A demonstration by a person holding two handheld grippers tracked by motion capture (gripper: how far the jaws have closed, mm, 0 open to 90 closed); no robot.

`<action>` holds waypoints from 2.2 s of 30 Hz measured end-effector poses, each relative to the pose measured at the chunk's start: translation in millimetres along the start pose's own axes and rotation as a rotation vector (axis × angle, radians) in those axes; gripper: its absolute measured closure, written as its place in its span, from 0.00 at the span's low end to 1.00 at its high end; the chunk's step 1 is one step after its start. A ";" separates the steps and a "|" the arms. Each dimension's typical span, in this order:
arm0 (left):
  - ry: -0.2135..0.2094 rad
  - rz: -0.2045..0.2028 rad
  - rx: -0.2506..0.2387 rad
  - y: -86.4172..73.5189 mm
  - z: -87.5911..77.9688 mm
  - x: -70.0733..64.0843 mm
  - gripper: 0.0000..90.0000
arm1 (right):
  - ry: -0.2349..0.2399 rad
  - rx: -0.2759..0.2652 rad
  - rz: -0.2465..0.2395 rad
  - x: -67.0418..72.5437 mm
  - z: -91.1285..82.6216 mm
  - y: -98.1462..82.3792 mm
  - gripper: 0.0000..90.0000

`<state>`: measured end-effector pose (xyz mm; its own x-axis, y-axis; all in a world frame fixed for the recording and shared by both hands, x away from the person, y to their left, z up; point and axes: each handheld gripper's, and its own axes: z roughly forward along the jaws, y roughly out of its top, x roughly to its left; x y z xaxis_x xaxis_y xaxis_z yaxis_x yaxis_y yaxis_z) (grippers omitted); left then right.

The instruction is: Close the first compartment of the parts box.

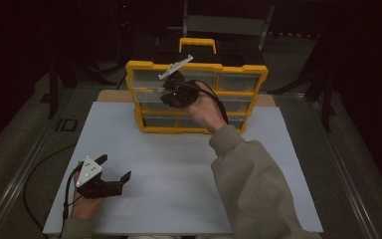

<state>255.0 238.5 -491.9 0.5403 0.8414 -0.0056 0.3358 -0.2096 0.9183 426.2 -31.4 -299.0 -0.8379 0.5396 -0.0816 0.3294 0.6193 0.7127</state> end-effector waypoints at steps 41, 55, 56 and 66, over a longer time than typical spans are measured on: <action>-0.001 0.001 0.002 -0.2 0.4 -0.2 0.00 | -0.059 -0.043 0.056 -8.6 0.3 2.1 1.00; 0.000 -0.001 0.001 -0.2 0.2 0.1 0.00 | -0.077 -0.054 0.079 -12.3 2.3 -0.1 1.00; 0.001 -0.001 0.001 -0.1 0.2 0.1 0.00 | -0.077 -0.054 0.081 -12.6 2.4 -0.3 1.00; 0.000 0.000 0.003 -0.3 0.6 0.0 0.00 | -0.085 -0.054 0.099 -16.2 3.6 -3.6 1.00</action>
<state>255.3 238.3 -492.3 0.5407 0.8412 -0.0059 0.3382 -0.2110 0.9171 440.2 -40.3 -302.7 -0.7621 0.6442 -0.0659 0.3829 0.5303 0.7564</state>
